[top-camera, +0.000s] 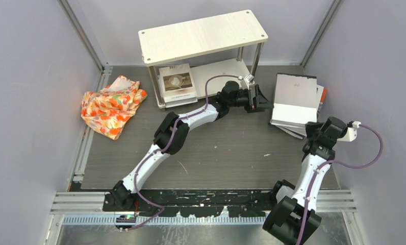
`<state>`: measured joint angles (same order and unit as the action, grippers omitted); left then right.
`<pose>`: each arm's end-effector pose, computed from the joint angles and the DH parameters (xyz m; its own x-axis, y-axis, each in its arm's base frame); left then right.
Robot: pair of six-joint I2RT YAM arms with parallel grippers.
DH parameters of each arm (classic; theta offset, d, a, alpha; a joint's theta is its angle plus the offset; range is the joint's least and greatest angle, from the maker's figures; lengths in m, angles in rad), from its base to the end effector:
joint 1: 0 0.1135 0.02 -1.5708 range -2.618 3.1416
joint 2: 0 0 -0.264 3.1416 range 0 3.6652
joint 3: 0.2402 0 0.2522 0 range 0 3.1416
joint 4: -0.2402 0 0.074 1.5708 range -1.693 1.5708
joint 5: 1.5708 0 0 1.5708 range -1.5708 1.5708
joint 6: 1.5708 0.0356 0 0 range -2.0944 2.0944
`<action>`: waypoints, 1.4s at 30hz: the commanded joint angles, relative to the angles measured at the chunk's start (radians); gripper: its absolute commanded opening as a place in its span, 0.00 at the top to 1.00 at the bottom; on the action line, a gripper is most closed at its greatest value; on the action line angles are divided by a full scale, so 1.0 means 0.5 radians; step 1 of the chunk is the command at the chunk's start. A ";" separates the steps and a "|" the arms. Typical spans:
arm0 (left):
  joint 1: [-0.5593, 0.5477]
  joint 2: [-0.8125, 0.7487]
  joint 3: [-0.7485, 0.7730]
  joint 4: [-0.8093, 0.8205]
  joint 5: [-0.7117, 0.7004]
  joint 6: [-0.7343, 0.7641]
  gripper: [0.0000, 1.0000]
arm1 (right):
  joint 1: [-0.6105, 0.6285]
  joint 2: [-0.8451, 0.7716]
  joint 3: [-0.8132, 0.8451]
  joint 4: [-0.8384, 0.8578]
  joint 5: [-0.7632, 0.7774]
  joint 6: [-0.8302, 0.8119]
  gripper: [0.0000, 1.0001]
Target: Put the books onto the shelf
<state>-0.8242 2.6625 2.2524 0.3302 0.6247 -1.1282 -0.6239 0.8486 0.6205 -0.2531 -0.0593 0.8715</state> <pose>0.3959 -0.4585 0.1843 -0.9190 -0.0860 -0.3847 0.3756 0.1056 -0.9208 0.1593 -0.1121 0.2639 0.1719 0.8176 -0.5496 0.6354 0.3343 0.6961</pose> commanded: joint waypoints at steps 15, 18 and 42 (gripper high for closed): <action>0.049 -0.208 -0.088 0.450 -0.031 -0.264 0.00 | 0.036 -0.232 0.012 -0.108 -0.237 0.224 0.99; 0.040 -0.183 -0.036 0.439 -0.020 -0.283 0.00 | 0.061 -0.264 -0.014 -0.111 -0.243 0.252 0.99; -0.039 -0.133 -0.169 0.502 -0.003 -0.329 0.00 | 0.177 -0.362 -0.068 -0.152 -0.271 0.319 0.99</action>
<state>-0.8127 2.6438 2.1979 0.4866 0.5930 -1.2907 -0.5495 0.6781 0.5720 -0.3382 -0.1539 1.0271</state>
